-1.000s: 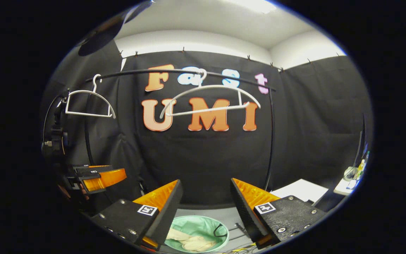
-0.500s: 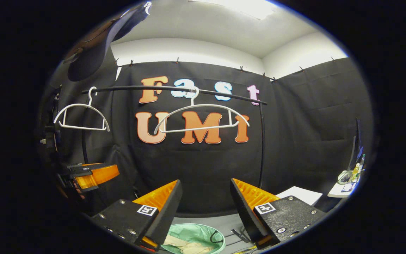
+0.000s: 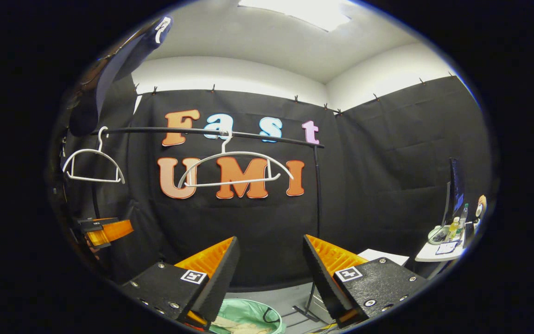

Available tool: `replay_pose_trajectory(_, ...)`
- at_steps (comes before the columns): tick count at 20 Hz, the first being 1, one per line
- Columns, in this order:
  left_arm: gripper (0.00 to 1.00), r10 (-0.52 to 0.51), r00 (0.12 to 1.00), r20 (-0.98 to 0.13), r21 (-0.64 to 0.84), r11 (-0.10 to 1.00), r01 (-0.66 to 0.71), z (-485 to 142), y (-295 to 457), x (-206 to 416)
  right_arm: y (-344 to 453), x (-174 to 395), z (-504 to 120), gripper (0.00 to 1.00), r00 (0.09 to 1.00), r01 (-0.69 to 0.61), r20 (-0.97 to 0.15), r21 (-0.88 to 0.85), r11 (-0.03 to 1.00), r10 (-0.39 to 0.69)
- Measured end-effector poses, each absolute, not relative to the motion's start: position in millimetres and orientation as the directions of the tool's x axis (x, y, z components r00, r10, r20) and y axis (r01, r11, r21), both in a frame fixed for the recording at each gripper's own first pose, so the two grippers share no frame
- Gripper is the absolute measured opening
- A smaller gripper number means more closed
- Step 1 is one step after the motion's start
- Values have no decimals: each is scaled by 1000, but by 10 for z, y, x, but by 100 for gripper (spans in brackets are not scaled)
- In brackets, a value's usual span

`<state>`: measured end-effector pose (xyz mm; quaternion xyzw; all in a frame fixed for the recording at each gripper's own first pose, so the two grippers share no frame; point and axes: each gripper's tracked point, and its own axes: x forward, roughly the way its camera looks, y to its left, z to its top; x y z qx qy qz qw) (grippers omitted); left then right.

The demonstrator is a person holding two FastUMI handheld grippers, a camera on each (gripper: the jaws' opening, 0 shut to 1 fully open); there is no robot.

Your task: Grasp the clothes on the hanger with both hands and then place them into the laundry hamper below.

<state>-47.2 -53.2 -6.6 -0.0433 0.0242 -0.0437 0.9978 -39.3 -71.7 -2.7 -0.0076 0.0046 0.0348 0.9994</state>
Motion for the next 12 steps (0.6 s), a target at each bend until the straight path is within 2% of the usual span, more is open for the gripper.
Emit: replay_pose_trajectory(12,89,-75,996,-58,-112,991,68,-122,-484,-450,-977,-385,53,86,1000,-17,-6,-28,999,17)
